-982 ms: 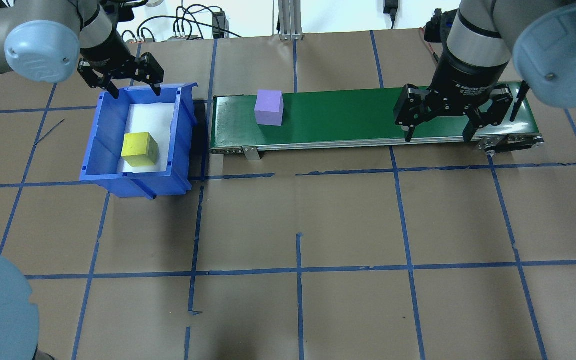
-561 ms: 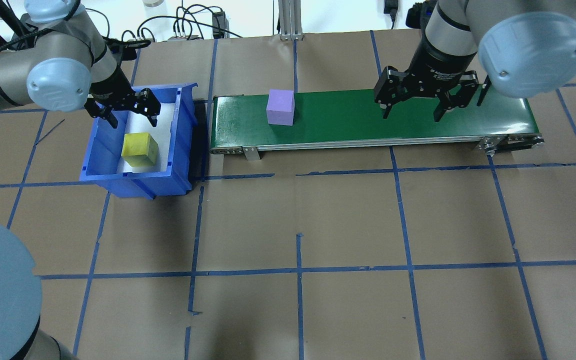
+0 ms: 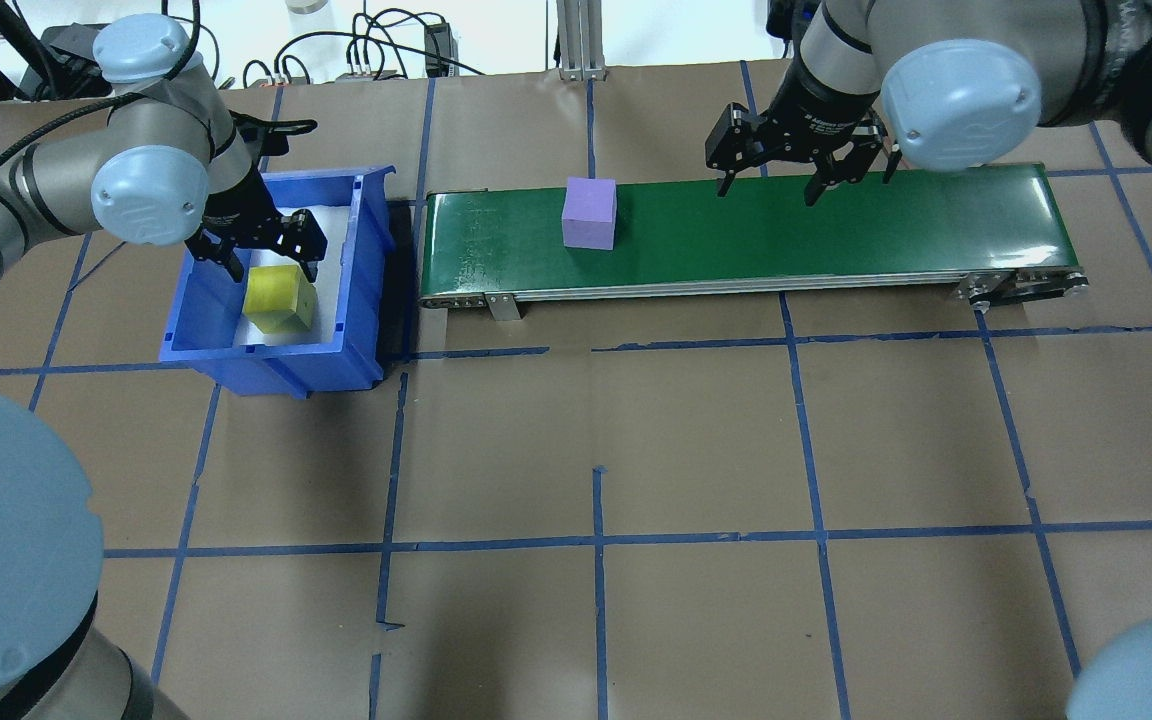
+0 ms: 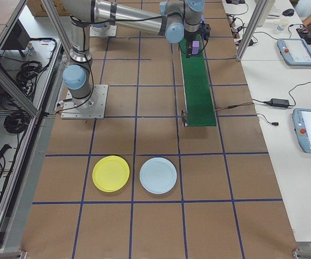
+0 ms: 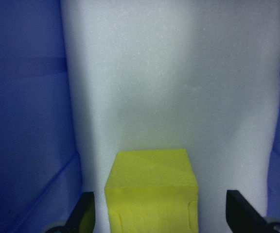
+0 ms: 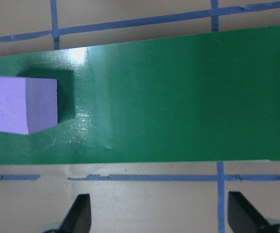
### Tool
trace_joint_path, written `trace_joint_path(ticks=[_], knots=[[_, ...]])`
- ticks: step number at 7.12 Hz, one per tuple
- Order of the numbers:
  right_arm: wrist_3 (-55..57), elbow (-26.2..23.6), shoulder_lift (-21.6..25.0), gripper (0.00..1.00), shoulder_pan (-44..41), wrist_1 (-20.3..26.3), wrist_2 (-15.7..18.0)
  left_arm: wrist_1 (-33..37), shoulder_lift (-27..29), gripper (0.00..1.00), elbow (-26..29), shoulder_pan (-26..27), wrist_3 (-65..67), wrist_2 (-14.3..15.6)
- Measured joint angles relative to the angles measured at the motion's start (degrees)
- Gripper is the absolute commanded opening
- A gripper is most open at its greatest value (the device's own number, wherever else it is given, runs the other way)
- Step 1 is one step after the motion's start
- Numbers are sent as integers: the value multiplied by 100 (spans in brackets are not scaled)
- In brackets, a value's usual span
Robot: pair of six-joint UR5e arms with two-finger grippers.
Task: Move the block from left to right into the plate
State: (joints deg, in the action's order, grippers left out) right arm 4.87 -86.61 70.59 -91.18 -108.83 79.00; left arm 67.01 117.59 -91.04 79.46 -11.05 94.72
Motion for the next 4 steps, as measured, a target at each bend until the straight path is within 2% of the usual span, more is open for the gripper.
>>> trace_joint_path(ticks=[2,4], knots=[[205,116,-407,100,3,-225,-177,-3,67,58,-17,0,-24,-1],[471,298,-637,100,4,-265,-383,-14,119,55,-81,0,-37,8]])
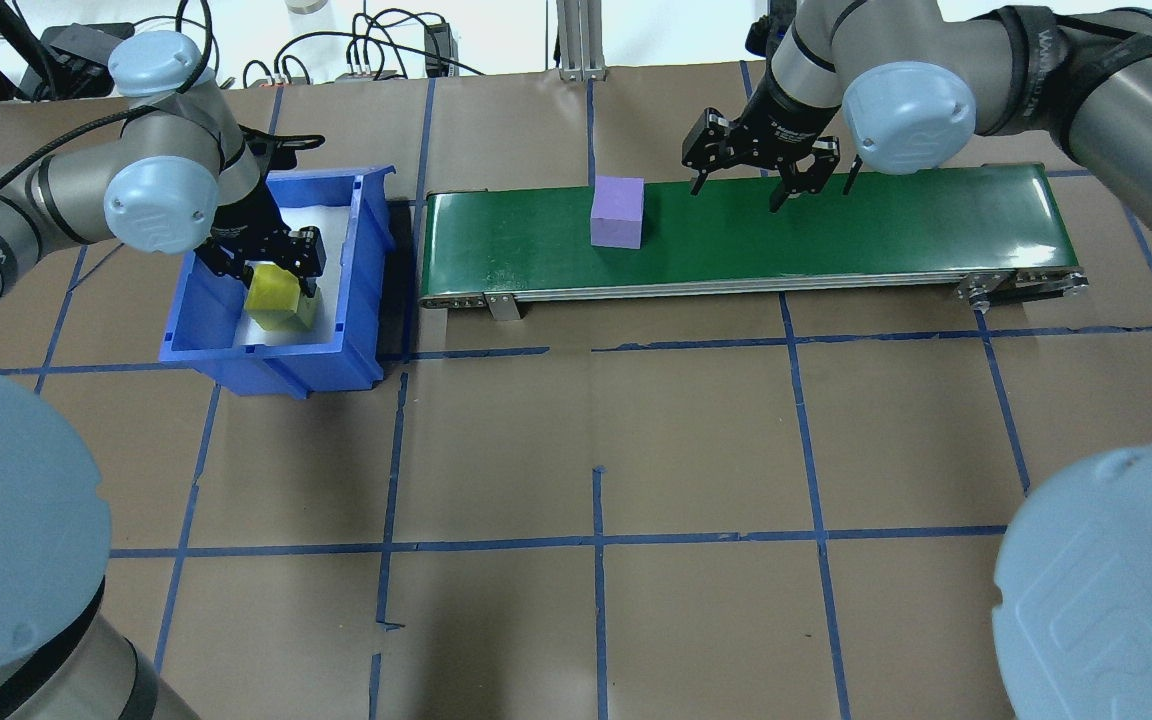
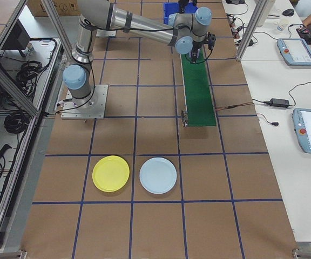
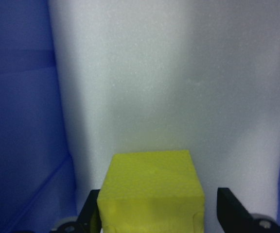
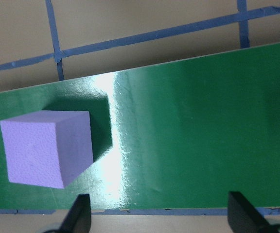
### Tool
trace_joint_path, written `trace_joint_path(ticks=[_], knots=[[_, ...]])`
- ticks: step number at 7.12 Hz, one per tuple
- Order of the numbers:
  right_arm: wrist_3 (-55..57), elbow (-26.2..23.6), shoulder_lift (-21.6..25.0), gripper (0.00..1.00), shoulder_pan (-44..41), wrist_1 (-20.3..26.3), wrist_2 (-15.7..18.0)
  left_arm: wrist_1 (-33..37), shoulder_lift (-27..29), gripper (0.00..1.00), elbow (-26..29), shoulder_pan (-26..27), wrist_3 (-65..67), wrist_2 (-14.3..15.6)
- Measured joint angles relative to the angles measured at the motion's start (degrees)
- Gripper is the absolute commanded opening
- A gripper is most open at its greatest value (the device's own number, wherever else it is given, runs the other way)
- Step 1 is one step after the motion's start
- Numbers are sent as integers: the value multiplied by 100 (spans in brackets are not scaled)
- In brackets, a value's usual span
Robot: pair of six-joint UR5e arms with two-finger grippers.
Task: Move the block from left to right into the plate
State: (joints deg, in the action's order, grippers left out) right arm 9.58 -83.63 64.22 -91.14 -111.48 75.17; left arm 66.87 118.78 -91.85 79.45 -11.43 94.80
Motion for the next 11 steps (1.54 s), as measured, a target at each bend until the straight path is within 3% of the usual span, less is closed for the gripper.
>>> trace_joint_path(ticks=[2,5,8,11], knots=[[142,233,-226,100,0,-5,-74,3,-60,58,63,4,20,-20],[269,344,-366,100,0,-6,-90,331,-503,61,608,199,136,-58],[405,345,-384,100,0,-5,-90,373,-625,61,1120,1166,836,-26],[408,280,-421,100,0,-5,-111,8,-47,61,1165,1956,1036,-25]])
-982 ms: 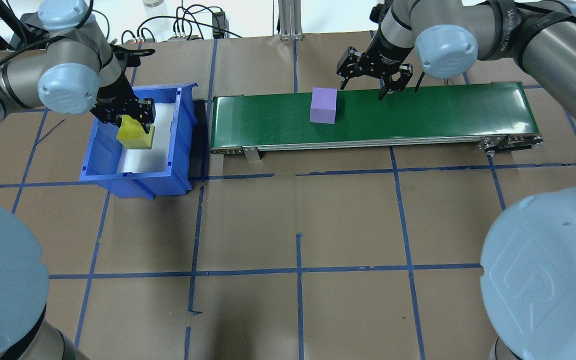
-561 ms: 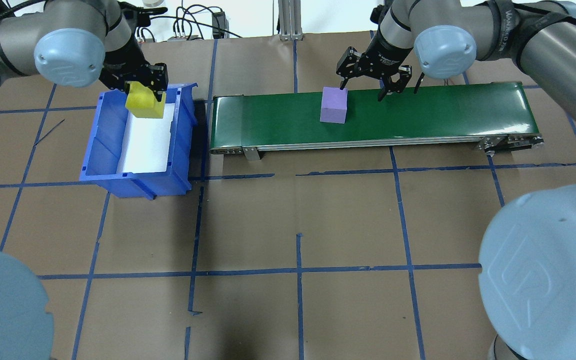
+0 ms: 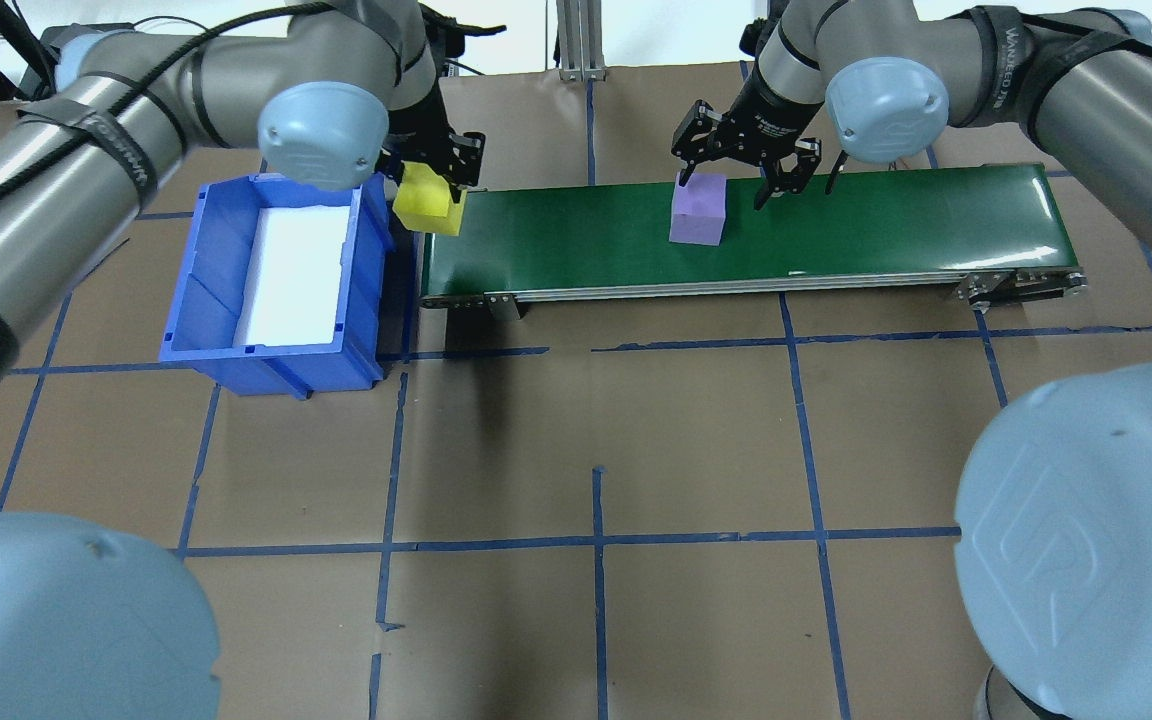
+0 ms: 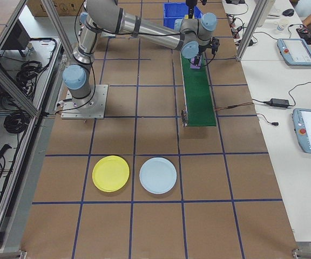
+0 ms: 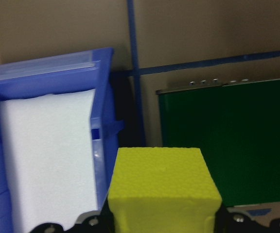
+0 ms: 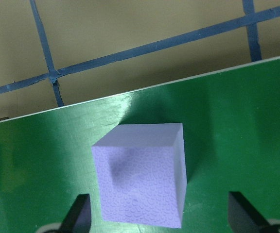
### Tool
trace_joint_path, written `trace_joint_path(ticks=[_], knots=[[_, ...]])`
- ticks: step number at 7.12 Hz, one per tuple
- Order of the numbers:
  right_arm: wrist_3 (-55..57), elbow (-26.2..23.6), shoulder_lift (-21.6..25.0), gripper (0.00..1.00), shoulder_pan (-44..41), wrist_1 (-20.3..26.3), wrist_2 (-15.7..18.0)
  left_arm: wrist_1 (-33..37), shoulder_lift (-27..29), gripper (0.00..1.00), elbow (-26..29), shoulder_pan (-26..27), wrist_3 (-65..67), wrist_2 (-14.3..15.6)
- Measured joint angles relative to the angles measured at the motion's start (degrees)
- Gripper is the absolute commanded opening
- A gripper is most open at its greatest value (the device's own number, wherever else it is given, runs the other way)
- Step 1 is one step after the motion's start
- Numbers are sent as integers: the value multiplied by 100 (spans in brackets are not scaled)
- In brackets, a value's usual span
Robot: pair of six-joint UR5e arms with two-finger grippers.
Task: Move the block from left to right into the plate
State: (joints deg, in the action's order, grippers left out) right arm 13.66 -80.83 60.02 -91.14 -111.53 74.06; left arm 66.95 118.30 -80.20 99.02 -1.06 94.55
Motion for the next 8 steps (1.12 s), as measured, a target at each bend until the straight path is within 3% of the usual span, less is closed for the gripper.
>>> trace_joint_path(ticks=[2,4,5,7,8], knots=[[-61,-68,-43,99,0,-11,18,-103,256,63,-73,105,20,-16],[-219,-111,-112,42,11,-140,118,-117,309,67,-159,122,60,-43],[-479,-122,-131,33,59,-236,263,-125,313,79,-178,124,69,-48],[-1085,-110,-130,32,300,-298,540,-331,316,84,-222,126,44,-50],[-1372,-101,-78,33,451,-305,679,-431,315,98,-234,127,29,-51]])
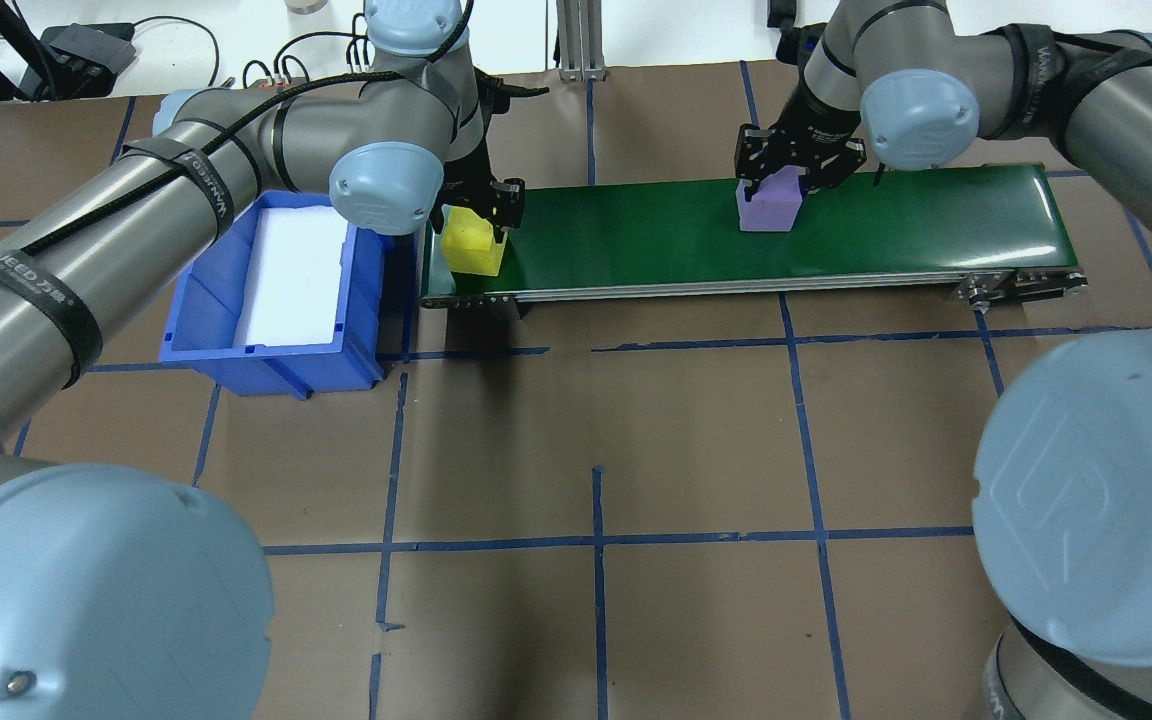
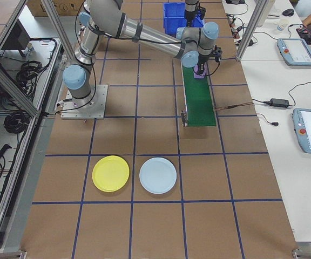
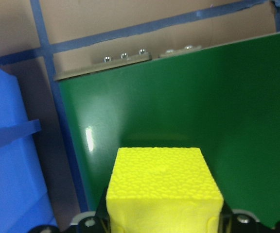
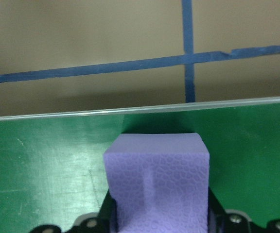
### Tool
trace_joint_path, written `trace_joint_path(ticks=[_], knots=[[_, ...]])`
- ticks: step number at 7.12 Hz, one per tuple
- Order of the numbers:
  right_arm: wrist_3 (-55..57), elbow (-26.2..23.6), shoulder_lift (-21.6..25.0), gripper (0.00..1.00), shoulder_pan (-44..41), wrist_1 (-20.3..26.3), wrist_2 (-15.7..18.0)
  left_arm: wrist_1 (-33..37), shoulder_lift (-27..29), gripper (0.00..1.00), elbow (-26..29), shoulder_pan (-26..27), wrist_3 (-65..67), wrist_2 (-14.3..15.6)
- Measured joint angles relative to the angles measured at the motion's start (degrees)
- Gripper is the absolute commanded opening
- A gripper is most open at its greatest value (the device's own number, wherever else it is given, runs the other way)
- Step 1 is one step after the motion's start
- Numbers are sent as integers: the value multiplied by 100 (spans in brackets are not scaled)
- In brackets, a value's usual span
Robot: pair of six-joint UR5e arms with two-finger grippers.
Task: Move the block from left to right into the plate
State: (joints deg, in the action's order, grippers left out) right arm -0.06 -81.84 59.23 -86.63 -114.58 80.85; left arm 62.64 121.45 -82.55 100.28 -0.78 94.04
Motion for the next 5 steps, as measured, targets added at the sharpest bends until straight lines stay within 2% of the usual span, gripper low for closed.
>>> trace_joint_path(ticks=[2,3,5], knots=[[-780,-25,376,33,306,57,471,-162,-197,100,-4,15,-5,-22],[-1372,-39,670,33,550,189,715,-94,-490,100,-2,26,10,-152],[-2787,-127,1095,34,1382,482,943,432,-1201,100,33,28,33,-453]])
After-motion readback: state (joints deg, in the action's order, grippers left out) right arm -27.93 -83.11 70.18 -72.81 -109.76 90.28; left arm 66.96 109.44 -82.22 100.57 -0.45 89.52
